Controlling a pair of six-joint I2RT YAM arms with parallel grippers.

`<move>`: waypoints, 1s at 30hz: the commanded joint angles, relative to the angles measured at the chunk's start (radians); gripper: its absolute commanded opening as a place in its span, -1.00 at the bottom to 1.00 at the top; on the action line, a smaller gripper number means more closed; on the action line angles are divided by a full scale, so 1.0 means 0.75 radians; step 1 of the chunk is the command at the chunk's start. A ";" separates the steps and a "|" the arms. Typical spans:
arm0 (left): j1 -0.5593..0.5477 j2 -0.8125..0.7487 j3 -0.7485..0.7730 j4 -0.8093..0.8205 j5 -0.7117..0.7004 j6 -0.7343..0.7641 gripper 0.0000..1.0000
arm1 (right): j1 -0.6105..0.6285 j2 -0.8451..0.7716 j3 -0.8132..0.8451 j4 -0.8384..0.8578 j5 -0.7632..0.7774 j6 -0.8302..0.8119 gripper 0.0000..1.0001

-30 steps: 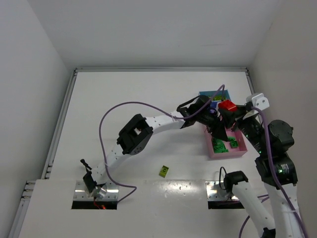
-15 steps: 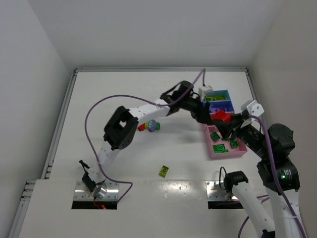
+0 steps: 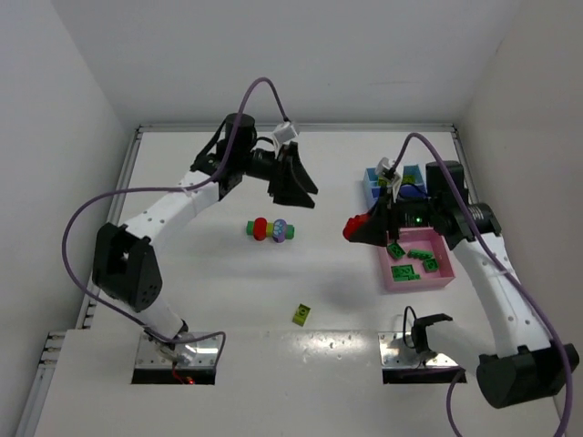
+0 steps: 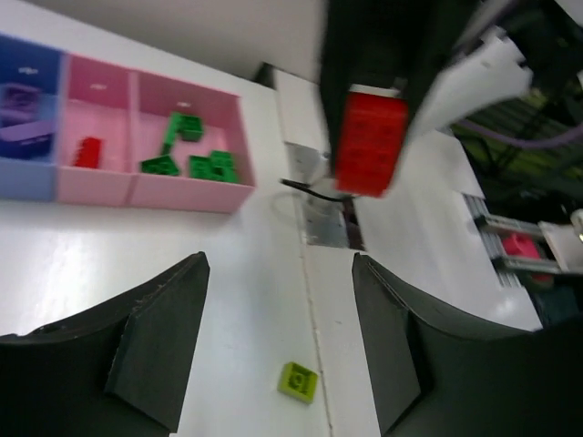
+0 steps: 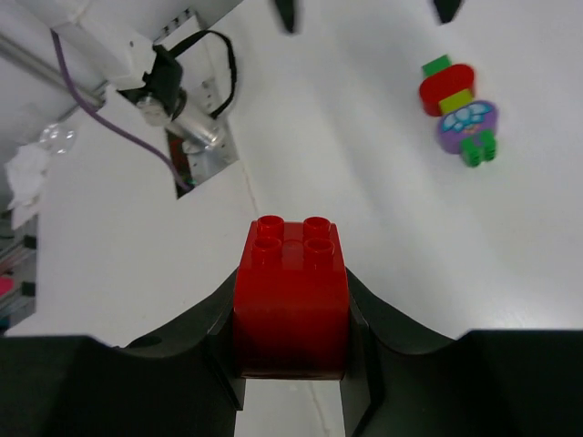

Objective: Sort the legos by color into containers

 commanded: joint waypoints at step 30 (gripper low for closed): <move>-0.249 -0.082 -0.006 -0.003 0.098 0.016 0.39 | 0.172 0.240 0.183 0.073 -0.134 -0.057 -1.00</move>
